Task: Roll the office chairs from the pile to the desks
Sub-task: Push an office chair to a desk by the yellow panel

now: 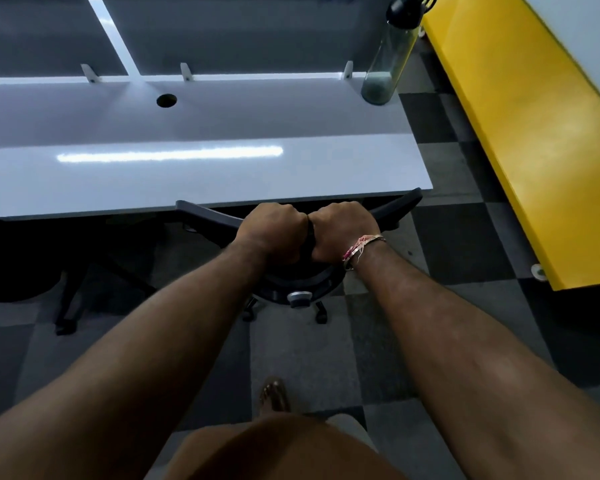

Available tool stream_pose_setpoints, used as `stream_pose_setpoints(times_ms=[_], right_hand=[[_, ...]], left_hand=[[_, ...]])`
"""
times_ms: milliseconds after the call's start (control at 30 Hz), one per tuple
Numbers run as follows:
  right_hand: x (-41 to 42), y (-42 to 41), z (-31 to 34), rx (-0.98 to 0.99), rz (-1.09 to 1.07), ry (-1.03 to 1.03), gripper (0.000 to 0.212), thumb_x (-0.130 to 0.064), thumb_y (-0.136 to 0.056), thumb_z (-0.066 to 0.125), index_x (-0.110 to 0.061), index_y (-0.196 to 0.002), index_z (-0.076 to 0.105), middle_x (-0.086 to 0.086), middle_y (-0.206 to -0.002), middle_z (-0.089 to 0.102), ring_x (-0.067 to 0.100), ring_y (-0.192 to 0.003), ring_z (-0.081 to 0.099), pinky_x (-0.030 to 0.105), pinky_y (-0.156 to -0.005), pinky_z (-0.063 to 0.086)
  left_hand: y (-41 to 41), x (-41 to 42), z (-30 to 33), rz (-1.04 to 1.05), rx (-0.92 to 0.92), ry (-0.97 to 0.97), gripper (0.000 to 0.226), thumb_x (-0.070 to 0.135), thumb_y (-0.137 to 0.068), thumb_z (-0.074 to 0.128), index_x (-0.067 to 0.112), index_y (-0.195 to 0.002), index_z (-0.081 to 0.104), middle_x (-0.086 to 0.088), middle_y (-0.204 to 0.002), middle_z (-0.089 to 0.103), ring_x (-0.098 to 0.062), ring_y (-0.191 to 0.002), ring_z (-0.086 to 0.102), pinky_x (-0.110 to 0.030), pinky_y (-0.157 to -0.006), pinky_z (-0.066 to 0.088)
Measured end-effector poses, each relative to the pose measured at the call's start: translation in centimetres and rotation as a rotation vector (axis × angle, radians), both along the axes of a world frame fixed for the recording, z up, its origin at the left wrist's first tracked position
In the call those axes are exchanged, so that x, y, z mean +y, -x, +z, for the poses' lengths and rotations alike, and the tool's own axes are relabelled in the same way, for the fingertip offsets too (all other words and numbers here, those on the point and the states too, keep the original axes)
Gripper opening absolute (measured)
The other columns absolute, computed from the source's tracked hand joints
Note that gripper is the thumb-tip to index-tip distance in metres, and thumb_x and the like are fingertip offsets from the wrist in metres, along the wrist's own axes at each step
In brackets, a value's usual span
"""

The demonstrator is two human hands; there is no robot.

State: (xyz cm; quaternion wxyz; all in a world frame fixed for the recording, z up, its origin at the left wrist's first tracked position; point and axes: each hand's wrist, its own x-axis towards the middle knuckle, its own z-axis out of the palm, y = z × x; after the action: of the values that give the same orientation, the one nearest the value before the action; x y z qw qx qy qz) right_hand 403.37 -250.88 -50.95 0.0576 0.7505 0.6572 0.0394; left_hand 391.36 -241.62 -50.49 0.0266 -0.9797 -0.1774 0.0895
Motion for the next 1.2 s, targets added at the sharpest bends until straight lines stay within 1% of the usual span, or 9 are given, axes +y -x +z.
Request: stream_pose_setpoints(times_ms=[167,300,400,500,600,700,933,1067,1200], right_hand=[[2.9,-3.2,0.2,0.031,0.023,-0.006,0.015,-0.039,-0.069,0.059,-0.024,-0.069,0.059,-0.001,-0.067,0.064,0.026,-0.060,0.061,0.028,-0.055,0.035],[4.6,-6.0,0.3,0.024,0.070,-0.018,0.015,-0.038,-0.071,0.057,-0.023,-0.070,0.061,0.000,-0.069,0.064,0.026,-0.060,0.060,0.028,-0.056,0.033],[5.1,-7.6,0.2,0.038,0.114,-0.024,0.016,-0.038,-0.070,0.059,-0.023,-0.071,0.063,-0.001,-0.068,0.065,0.026,-0.060,0.061,0.028,-0.055,0.032],[5.0,-7.3,0.0,0.065,0.155,-0.034,0.017,-0.039,-0.070,0.060,-0.022,-0.070,0.064,-0.001,-0.067,0.065,0.026,-0.059,0.061,0.028,-0.054,0.032],[4.8,-7.5,0.0,0.079,0.180,-0.050,0.016,-0.039,-0.070,0.061,-0.023,-0.068,0.062,-0.001,-0.067,0.064,0.025,-0.058,0.061,0.028,-0.053,0.030],[4.5,-7.7,-0.2,0.080,0.202,-0.073,0.012,-0.034,-0.068,0.063,-0.023,-0.069,0.061,-0.001,-0.067,0.064,0.025,-0.059,0.061,0.028,-0.054,0.028],[4.4,-7.4,-0.1,0.110,0.176,-0.033,0.012,-0.035,-0.074,0.059,-0.024,-0.076,0.063,-0.002,-0.075,0.065,0.025,-0.067,0.063,0.029,-0.056,0.033],[3.9,-6.7,0.3,0.150,0.125,0.007,0.009,-0.033,-0.077,0.058,-0.025,-0.079,0.062,-0.002,-0.078,0.065,0.025,-0.071,0.063,0.029,-0.058,0.035],[2.6,-6.5,0.7,0.165,0.084,-0.005,0.014,-0.030,-0.079,0.057,-0.022,-0.090,0.061,-0.001,-0.088,0.065,0.024,-0.082,0.062,0.030,-0.061,0.037]], left_hand=[[-2.8,2.4,0.0,0.028,-0.032,-0.023,0.016,0.029,-0.088,0.058,0.021,-0.078,0.049,0.001,-0.071,0.051,-0.026,-0.063,0.048,-0.034,-0.062,0.039],[-5.4,3.9,0.1,0.048,-0.007,-0.043,0.027,0.029,-0.086,0.059,0.022,-0.068,0.041,0.005,-0.064,0.043,-0.025,-0.057,0.045,-0.033,-0.059,0.037],[-6.6,4.2,0.0,0.063,0.019,-0.046,0.023,0.031,-0.085,0.060,0.021,-0.070,0.045,0.001,-0.072,0.060,-0.028,-0.061,0.054,-0.032,-0.060,0.037],[-6.5,4.1,0.1,0.085,0.050,-0.037,0.013,0.032,-0.085,0.061,0.022,-0.080,0.054,-0.003,-0.089,0.071,-0.031,-0.077,0.068,-0.032,-0.062,0.037],[-6.6,4.0,0.3,0.125,0.075,-0.024,0.015,0.032,-0.088,0.060,0.018,-0.091,0.065,-0.003,-0.096,0.072,-0.030,-0.083,0.070,-0.032,-0.064,0.038],[-6.7,3.6,-0.2,0.173,0.064,-0.023,0.020,0.033,-0.093,0.057,0.017,-0.097,0.069,-0.002,-0.099,0.073,-0.029,-0.085,0.070,-0.033,-0.065,0.040],[-6.4,3.1,-0.2,0.236,0.025,0.021,0.016,0.032,-0.085,0.065,0.018,-0.093,0.069,-0.002,-0.096,0.072,-0.029,-0.083,0.070,-0.032,-0.064,0.038],[-5.8,2.6,0.0,0.241,-0.010,0.039,0.011,0.027,-0.084,0.065,0.018,-0.087,0.069,-0.002,-0.091,0.070,-0.028,-0.077,0.068,-0.032,-0.062,0.041],[-5.8,1.1,0.7,0.269,-0.084,0.079,0.012,0.028,-0.083,0.066,0.018,-0.090,0.067,-0.001,-0.090,0.068,-0.025,-0.077,0.066,-0.032,-0.062,0.041]])
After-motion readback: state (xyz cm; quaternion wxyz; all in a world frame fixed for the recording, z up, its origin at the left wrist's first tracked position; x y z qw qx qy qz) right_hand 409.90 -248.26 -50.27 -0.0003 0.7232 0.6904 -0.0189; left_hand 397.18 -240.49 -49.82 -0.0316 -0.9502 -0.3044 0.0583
